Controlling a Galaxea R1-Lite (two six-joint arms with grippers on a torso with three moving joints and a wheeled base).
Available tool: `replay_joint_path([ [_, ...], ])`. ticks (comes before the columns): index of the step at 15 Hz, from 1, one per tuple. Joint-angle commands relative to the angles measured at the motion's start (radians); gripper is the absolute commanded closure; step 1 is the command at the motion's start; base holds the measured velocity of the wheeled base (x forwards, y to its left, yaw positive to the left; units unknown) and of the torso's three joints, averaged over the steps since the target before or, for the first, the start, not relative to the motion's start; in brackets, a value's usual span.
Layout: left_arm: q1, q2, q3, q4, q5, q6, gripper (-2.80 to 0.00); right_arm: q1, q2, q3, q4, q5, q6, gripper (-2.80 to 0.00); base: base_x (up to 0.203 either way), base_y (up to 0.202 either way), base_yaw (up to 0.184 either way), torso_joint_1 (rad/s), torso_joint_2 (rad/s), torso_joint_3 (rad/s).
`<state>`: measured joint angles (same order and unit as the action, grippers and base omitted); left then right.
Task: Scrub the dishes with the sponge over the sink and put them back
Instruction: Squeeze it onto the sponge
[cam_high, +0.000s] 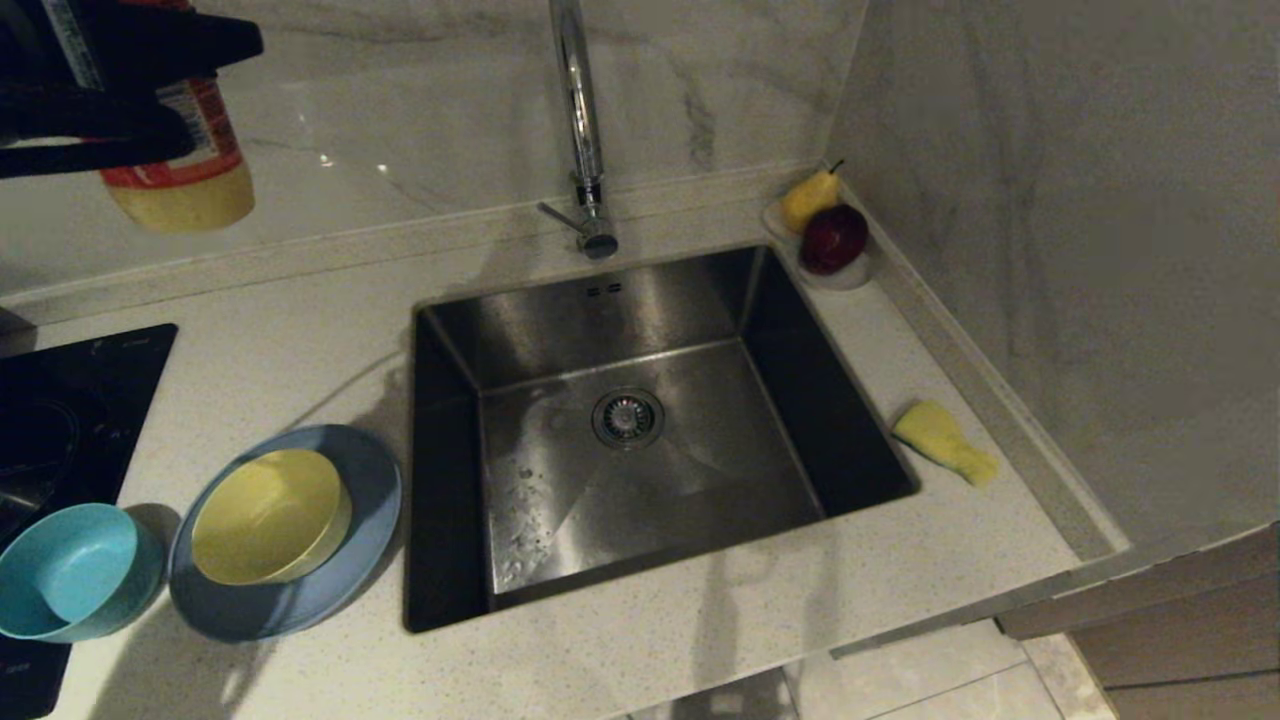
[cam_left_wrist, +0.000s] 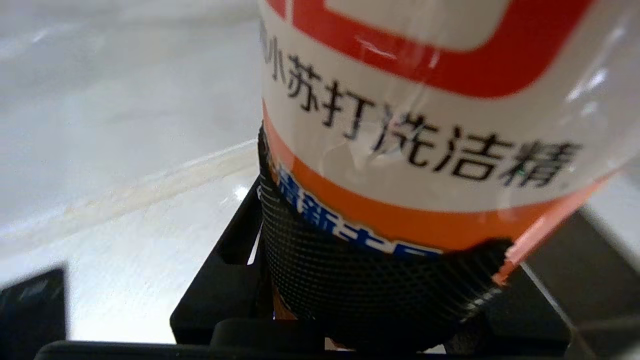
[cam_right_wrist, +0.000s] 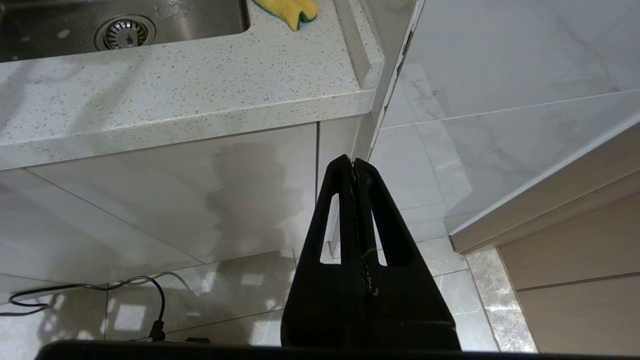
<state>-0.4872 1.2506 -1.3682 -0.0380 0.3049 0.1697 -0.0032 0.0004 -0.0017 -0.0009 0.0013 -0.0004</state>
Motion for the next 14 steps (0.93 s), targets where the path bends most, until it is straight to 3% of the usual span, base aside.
replay_joint_path([
  [1,-0.075,0.013,-0.085,0.104,0.001,0.019,0.0,0.0,0.0,0.0,-0.001,0.0,-0.001,0.0,0.0,0.0,0.0,0.0,0.0,0.0],
  [2,-0.118,0.013,-0.112,0.143,0.004,0.044,0.0,0.0,0.0,0.0,-0.001,0.0,0.0,0.0,0.0,0.0,0.0,0.0,0.0,0.0],
  [5,-0.172,0.034,-0.164,0.177,0.01,0.242,0.0,0.0,0.0,0.0,-0.001,0.0,0.0,0.0,0.0,0.0,0.0,0.0,0.0,0.0],
  [11,-0.306,0.15,-0.265,0.177,0.097,0.405,0.0,0.0,0.0,0.0,-0.001,0.0,-0.001,0.0,0.0,0.0,0.0,0.0,0.0,0.0],
  [14,-0.385,0.252,-0.353,0.175,0.158,0.419,0.0,0.0,0.0,0.0,-0.001,0.0,-0.001,0.0,0.0,0.0,0.0,0.0,0.0,0.0],
])
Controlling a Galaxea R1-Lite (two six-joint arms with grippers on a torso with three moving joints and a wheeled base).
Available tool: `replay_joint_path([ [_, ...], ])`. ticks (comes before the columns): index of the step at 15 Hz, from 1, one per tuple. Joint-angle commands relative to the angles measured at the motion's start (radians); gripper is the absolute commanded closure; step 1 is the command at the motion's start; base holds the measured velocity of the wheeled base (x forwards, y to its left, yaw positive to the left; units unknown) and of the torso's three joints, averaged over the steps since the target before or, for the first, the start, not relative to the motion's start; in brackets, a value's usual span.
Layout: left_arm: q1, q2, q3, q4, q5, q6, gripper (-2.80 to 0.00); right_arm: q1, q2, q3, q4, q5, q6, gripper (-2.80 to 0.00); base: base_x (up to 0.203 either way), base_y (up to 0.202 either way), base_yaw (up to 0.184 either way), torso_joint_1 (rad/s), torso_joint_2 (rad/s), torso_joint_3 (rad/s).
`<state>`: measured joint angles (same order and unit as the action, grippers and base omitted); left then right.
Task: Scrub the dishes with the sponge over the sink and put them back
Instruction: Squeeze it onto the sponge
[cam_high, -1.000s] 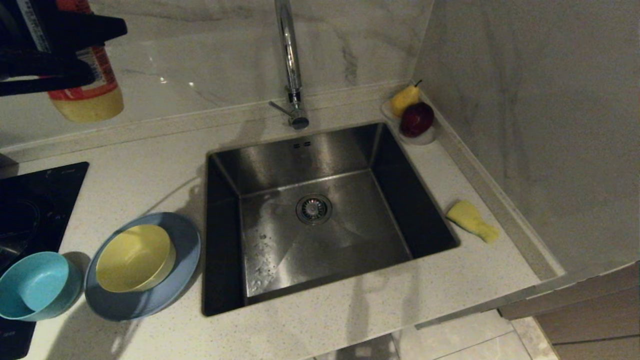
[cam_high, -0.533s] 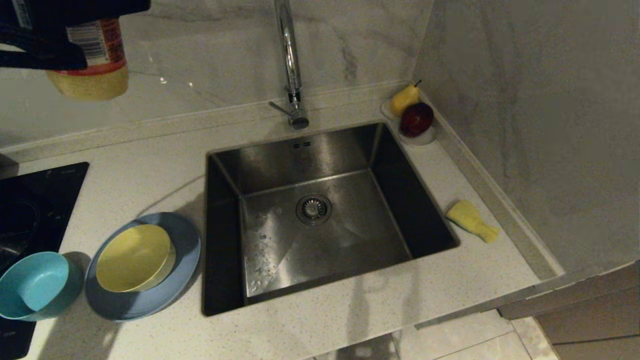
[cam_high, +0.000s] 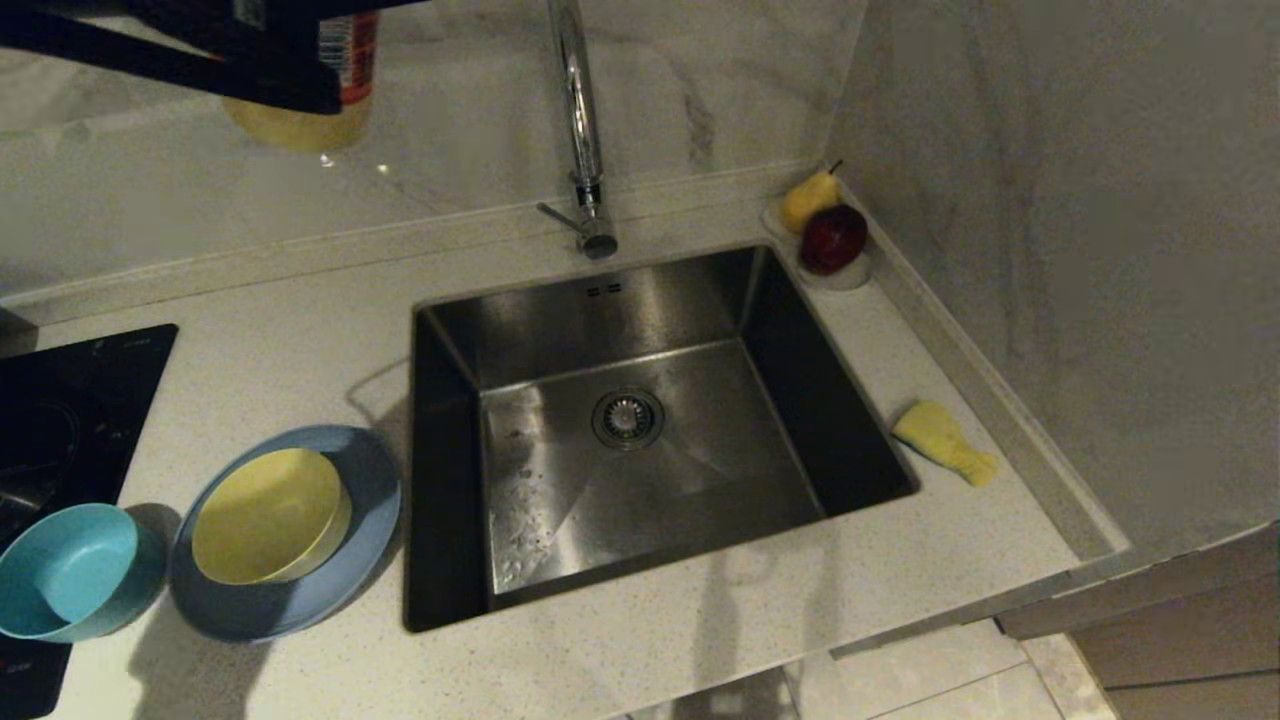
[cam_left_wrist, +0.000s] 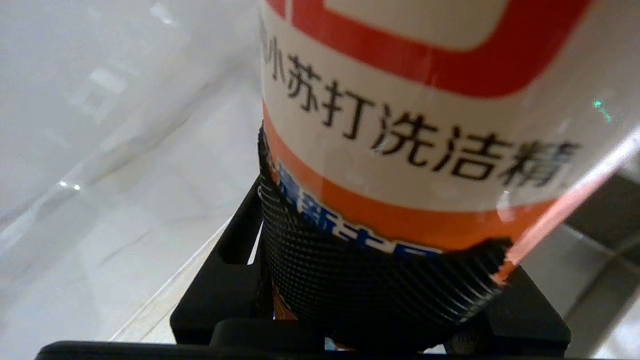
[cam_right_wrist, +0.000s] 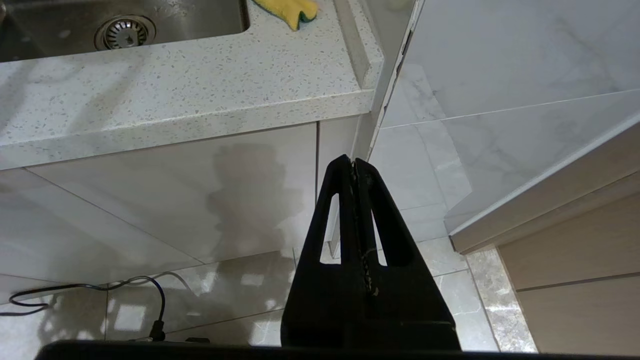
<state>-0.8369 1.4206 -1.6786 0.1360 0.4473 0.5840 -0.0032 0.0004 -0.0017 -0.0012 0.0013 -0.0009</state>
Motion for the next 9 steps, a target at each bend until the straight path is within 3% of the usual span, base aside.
replay_joint_path([
  [1,-0.062,0.115,-0.079,0.002,0.032,0.007,0.0,0.0,0.0,0.0,0.0,0.0,-0.001,0.0,0.0,0.0,0.0,0.0,0.0,0.0],
  [4,-0.12,0.179,-0.136,0.011,0.087,0.019,0.0,0.0,0.0,0.0,0.0,0.0,0.0,0.0,0.0,0.0,0.0,0.0,0.0,0.0],
  [9,-0.184,0.278,-0.15,0.002,0.118,0.017,0.0,0.0,0.0,0.0,0.0,0.0,-0.001,0.0,0.0,0.0,0.0,0.0,0.0,0.0],
])
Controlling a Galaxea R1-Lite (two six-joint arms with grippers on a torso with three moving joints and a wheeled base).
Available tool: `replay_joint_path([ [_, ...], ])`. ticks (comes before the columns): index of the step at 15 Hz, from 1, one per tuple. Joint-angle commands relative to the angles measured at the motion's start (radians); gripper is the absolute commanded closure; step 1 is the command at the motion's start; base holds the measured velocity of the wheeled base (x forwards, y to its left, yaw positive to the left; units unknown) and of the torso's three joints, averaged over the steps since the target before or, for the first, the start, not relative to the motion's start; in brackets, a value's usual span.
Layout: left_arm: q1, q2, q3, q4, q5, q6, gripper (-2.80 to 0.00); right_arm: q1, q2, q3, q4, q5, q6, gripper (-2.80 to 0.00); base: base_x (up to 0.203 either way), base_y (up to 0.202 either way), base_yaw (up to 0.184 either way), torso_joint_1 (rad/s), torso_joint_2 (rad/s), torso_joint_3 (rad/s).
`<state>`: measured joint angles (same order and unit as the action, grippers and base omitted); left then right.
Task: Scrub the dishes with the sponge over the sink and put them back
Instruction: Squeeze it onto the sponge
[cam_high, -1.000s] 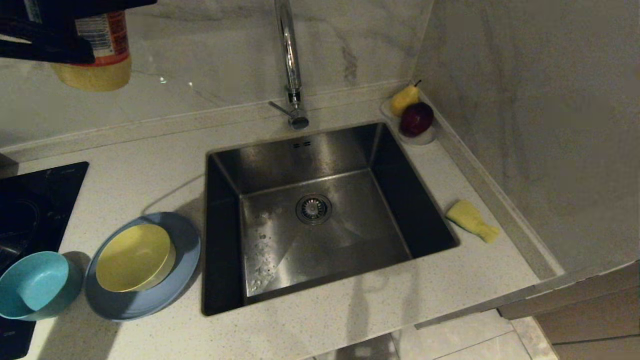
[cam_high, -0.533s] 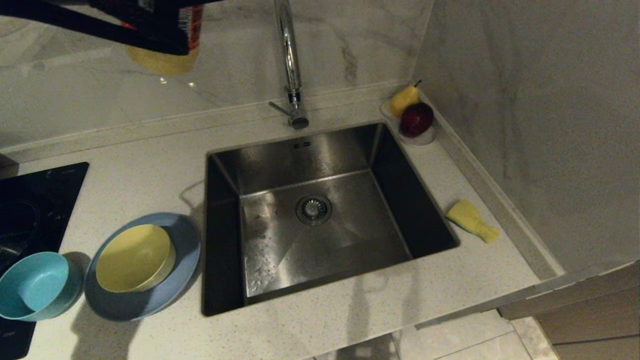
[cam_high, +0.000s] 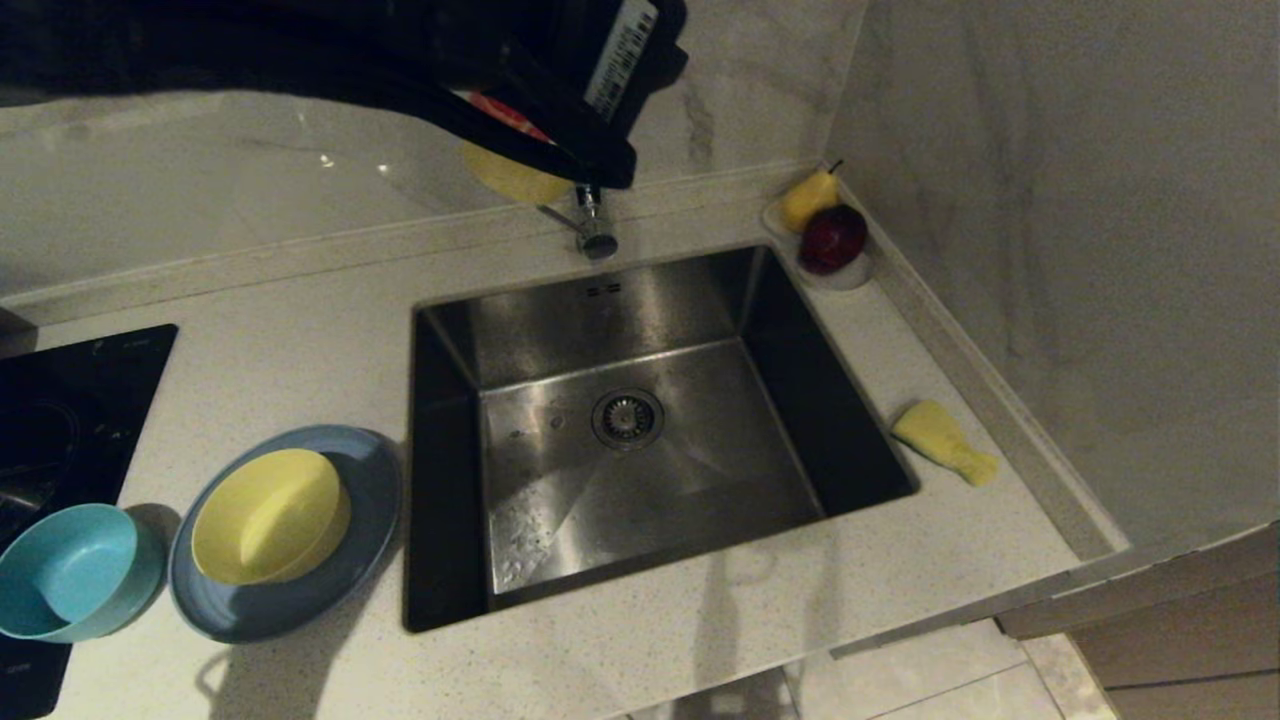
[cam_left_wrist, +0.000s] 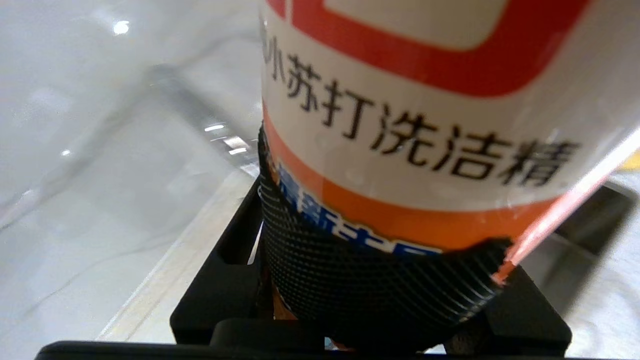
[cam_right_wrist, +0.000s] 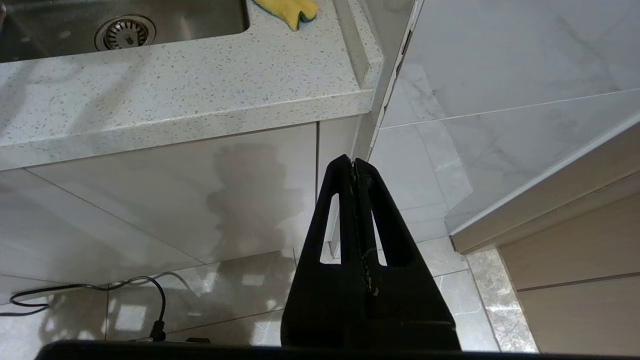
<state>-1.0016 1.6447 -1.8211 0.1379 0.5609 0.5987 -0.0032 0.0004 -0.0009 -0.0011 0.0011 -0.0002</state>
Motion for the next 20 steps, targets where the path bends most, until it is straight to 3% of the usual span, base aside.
replay_joint_path([
  [1,-0.029,0.071,-0.009,-0.003,0.006,0.0,0.0,0.0,0.0,-0.001,0.0,0.0,-0.001,0.0,0.0,0.0,0.0,0.0,0.0,0.0],
  [9,-0.037,0.236,-0.057,0.009,0.007,0.001,0.0,0.0,0.0,-0.001,0.0,0.0,-0.001,0.0,0.0,0.0,0.0,0.0,0.0,0.0],
  [20,-0.061,0.487,-0.06,-0.113,0.051,-0.001,0.0,0.0,0.0,-0.001,0.0,0.0,-0.001,0.0,0.0,0.0,0.0,0.0,0.0,0.0],
])
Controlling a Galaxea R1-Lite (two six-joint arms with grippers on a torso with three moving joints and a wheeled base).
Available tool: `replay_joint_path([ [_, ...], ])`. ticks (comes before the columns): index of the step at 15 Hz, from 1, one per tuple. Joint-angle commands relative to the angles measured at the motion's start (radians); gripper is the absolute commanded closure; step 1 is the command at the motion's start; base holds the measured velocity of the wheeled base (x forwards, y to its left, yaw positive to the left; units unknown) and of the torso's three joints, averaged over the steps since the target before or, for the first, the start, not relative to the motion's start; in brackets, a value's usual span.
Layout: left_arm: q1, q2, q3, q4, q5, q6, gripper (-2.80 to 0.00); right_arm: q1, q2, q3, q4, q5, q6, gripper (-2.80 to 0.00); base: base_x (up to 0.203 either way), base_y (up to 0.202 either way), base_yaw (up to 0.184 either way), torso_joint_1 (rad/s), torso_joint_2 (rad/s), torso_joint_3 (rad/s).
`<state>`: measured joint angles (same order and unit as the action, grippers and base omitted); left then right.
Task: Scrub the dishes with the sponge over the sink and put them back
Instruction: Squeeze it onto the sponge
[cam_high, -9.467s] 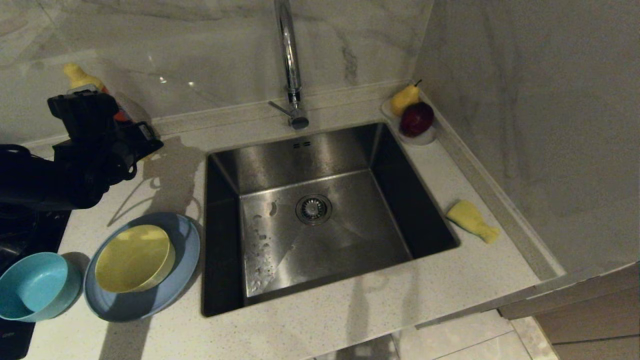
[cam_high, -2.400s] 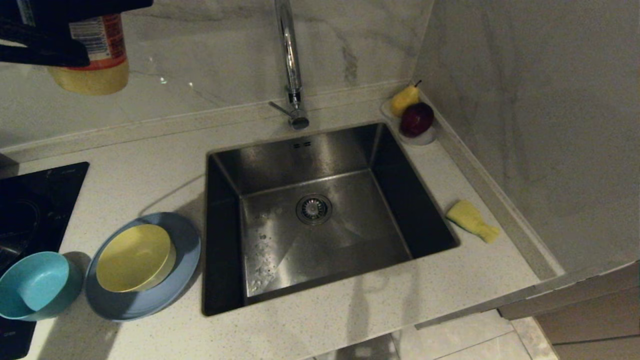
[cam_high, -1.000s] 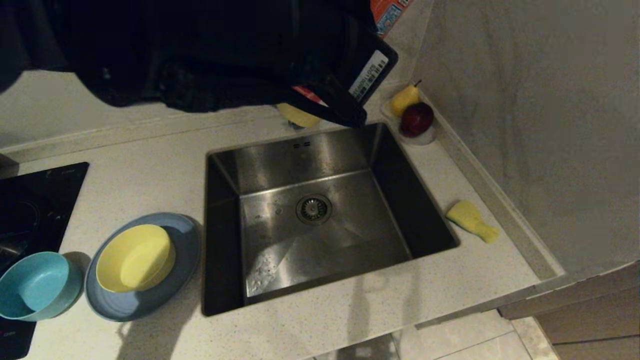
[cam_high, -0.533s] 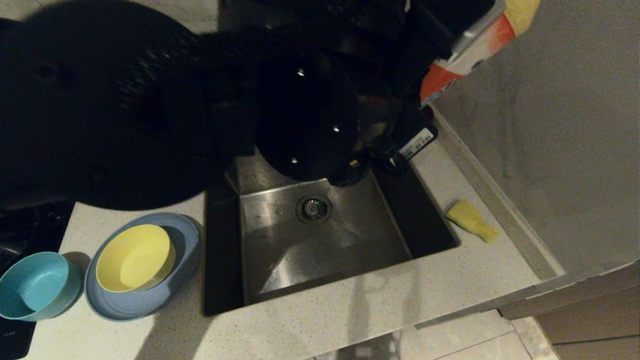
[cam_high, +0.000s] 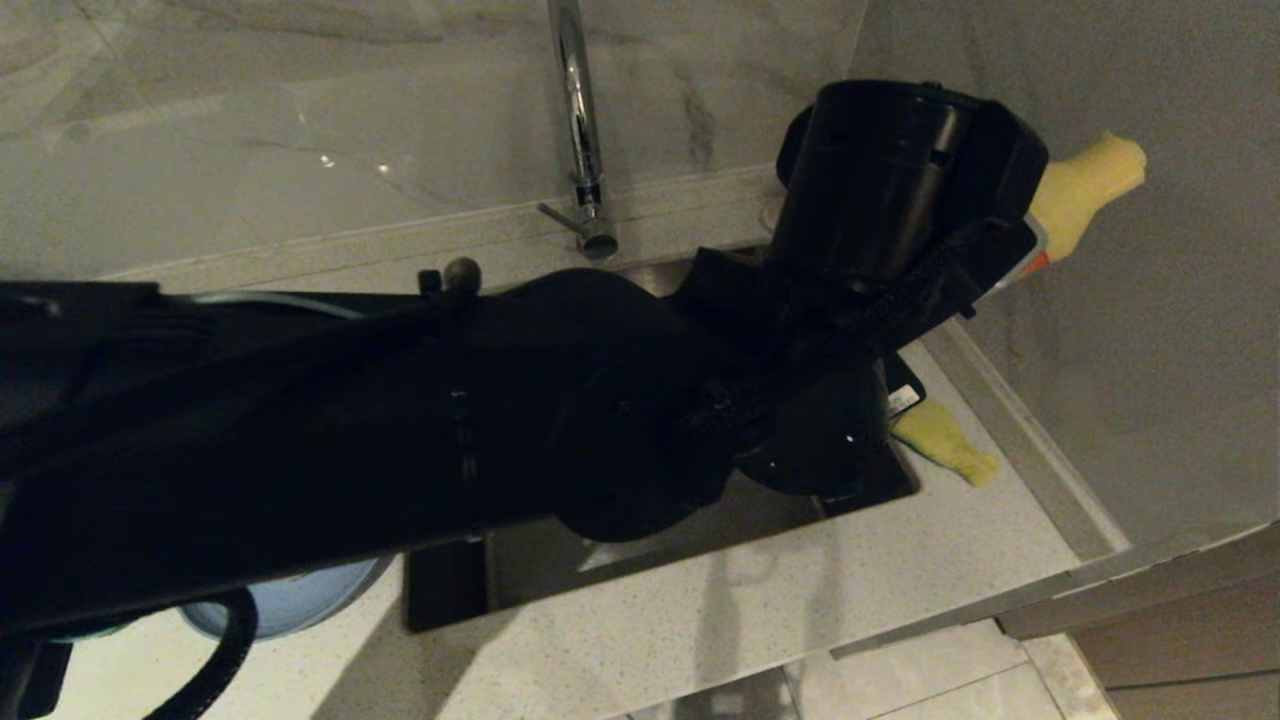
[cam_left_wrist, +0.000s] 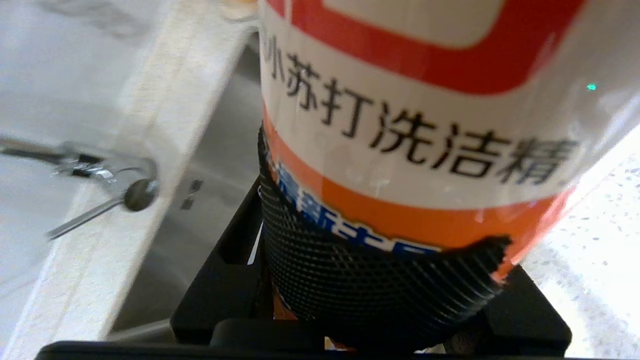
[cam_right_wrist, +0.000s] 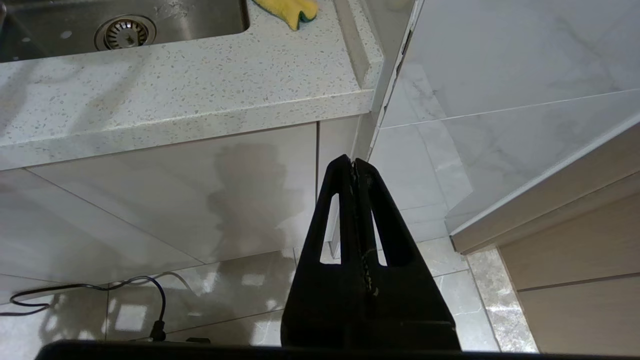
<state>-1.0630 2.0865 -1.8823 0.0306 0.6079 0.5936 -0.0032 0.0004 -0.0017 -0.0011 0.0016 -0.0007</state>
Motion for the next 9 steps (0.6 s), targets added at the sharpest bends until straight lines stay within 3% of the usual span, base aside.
replay_joint_path([
  [1,0.0,0.059,0.001,-0.009,0.005,0.007,0.0,0.0,0.0,0.001,0.0,0.0,0.0,0.0,0.0,0.0,0.0,0.0,0.0,0.0],
  [4,0.0,0.109,0.0,-0.011,0.008,0.032,0.0,0.0,0.0,0.0,0.0,0.0,-0.001,0.0,0.0,0.0,0.0,0.0,0.0,0.0],
  [7,0.001,0.152,-0.001,-0.009,0.098,0.041,0.0,0.0,0.0,0.0,0.0,0.0,0.001,0.0,0.0,0.0,0.0,0.0,0.0,0.0],
  [9,0.001,0.17,-0.001,-0.008,0.101,0.055,0.0,0.0,0.0,0.0,0.0,0.0,-0.001,0.0,0.0,0.0,0.0,0.0,0.0,0.0],
])
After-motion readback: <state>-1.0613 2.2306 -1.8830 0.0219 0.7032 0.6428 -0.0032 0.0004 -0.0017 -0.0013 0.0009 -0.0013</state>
